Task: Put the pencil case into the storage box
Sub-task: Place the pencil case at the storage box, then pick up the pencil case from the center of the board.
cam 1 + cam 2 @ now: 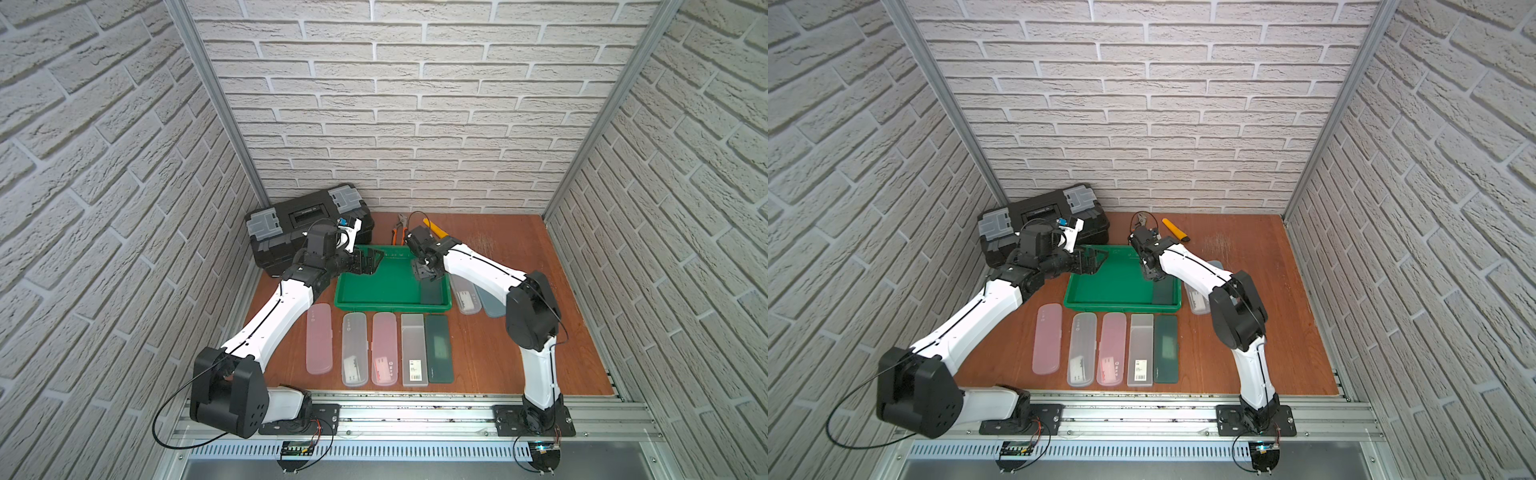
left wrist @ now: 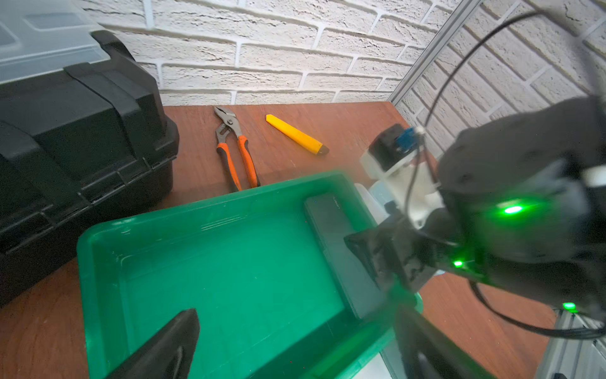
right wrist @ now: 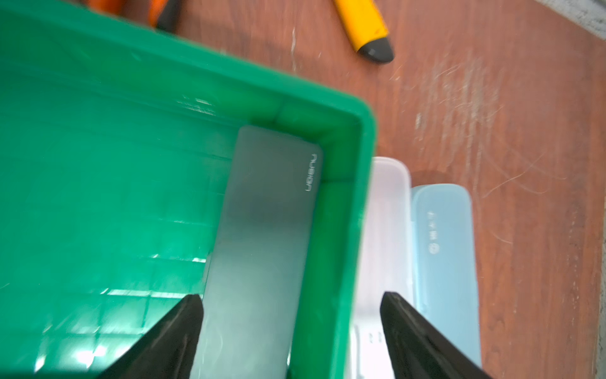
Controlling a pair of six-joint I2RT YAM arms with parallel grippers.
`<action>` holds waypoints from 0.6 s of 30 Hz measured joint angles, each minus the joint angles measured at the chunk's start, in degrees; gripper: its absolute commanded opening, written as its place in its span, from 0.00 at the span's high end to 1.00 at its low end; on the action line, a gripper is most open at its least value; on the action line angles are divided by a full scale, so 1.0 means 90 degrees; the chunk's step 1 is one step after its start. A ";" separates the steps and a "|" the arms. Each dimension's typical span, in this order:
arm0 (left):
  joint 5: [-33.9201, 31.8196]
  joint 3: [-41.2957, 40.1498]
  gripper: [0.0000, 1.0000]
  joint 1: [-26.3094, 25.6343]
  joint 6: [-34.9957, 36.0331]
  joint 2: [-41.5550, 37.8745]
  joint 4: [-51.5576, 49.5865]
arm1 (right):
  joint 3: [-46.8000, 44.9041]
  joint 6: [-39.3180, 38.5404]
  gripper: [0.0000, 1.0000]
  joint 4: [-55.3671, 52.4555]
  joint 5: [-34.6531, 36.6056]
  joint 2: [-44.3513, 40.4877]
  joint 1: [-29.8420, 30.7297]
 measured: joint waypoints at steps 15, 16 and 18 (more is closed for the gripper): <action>-0.0512 0.0175 0.01 -0.1110 0.0432 0.0345 -0.0590 | -0.4928 0.0532 0.10 0.0896 -0.1049 -0.4736 -0.0797; -0.0491 0.0199 0.02 -0.1042 0.0408 0.0384 -0.0588 | -0.5146 0.0542 0.10 0.0928 -0.1205 -0.4748 -0.1064; -0.0476 0.0221 0.02 -0.0935 0.0372 0.0423 -0.0597 | -0.5396 0.0510 0.10 0.1022 -0.1591 -0.4733 -0.1559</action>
